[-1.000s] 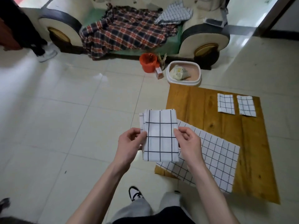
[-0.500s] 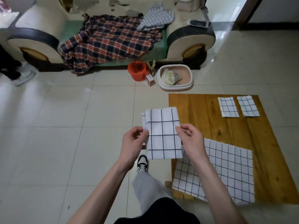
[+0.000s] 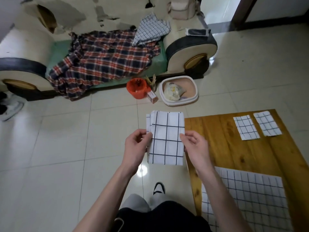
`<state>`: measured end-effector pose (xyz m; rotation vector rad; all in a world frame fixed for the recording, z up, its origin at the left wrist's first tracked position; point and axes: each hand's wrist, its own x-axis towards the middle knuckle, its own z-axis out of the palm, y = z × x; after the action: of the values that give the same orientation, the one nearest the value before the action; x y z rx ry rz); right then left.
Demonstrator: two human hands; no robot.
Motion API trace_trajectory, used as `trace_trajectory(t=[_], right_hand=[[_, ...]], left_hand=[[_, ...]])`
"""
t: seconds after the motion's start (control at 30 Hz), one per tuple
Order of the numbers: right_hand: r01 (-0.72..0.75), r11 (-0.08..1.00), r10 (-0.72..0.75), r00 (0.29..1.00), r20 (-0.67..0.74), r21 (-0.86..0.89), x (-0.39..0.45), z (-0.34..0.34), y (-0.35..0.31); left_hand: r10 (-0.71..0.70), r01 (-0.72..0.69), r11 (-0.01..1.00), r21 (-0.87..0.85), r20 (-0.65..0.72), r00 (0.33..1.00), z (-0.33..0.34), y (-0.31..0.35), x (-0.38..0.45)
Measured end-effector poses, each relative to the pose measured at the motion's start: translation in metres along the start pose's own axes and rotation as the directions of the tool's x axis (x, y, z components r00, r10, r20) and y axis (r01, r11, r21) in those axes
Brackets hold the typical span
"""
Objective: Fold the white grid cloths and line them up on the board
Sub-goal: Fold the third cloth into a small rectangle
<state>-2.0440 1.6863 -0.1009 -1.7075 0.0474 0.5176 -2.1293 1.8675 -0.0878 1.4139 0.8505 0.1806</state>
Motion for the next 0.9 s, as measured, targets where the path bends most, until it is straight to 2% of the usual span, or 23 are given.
trace_trajectory(t=[0.37,0.7,0.9], right_hand=[[-0.005,0.999,0.009,0.992,-0.122,0.033,0.091,0.047,-0.039],[0.014,1.000,-0.008,0.947,-0.320,0.016,0.188,0.103,-0.106],[0.065,0.996,-0.025,0.880,-0.475,0.069,0.238,0.121,-0.138]], left_hand=[[0.031,-0.030,0.999,-0.015,0.058,0.998,-0.004,0.048,0.118],[0.023,-0.038,0.999,0.038,0.327,0.945,-0.011,0.126,0.274],[0.051,-0.102,0.991,0.091,0.447,0.893,0.009,0.171,0.347]])
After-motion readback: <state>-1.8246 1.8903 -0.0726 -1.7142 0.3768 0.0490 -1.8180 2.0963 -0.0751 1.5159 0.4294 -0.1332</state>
